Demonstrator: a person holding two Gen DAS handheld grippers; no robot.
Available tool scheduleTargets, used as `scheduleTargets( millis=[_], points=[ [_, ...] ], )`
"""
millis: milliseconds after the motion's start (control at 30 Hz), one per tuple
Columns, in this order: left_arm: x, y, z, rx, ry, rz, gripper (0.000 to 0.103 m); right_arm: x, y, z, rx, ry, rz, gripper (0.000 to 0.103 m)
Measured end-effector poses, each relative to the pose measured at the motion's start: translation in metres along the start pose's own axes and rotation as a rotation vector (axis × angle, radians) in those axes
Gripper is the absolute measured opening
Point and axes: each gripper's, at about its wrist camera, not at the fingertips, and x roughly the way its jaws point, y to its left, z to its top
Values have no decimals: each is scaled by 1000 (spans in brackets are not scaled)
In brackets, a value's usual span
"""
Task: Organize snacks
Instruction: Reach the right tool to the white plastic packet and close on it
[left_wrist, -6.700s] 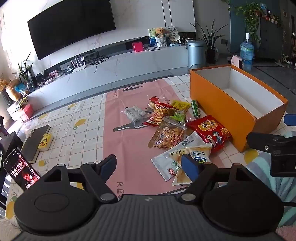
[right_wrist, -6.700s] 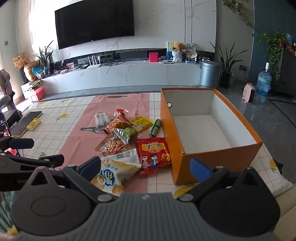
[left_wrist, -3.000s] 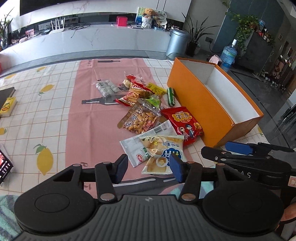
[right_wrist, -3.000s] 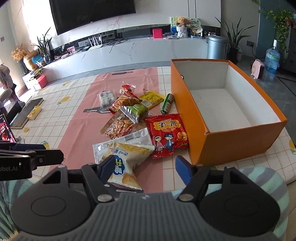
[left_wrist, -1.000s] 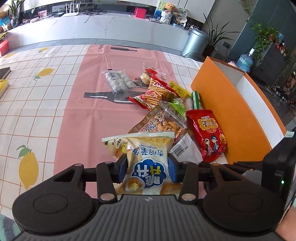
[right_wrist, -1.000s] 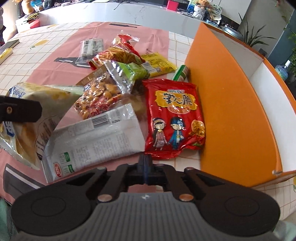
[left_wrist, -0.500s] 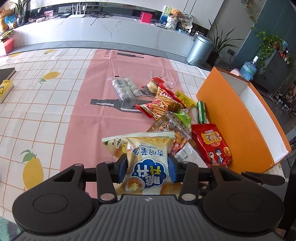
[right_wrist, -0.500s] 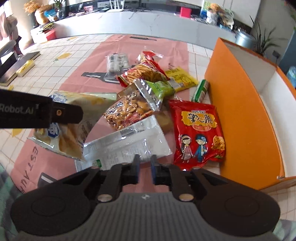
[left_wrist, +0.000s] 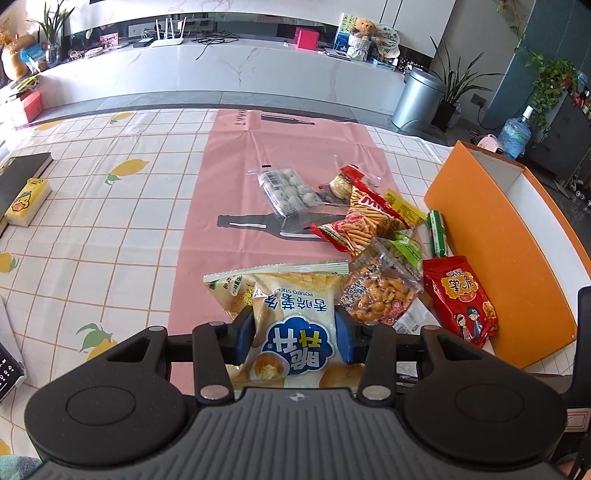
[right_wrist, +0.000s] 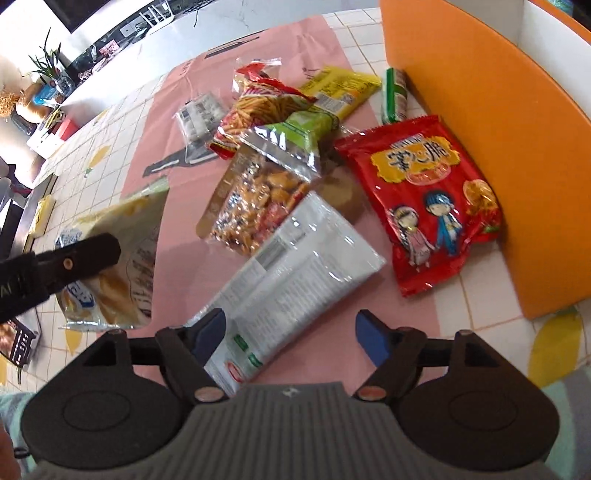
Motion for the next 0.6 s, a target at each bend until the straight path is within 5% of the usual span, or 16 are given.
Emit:
scheduleTargets(
  millis=[267,367,533,600],
  points=[
    [4,11,4,-18,-2,19,50,8,21,3,-84,-72,-80,68],
    [6,13,2,-22,8,12,51,4,19,0,-96,-97,-83,58],
    [10,9,-1,-19,29,-21,51,-12,13,2,-107,-139,-85,21],
    [12,7,-3,-12,36,-24,51,-19,11,4,-100,-150,-67,16]
  ],
)
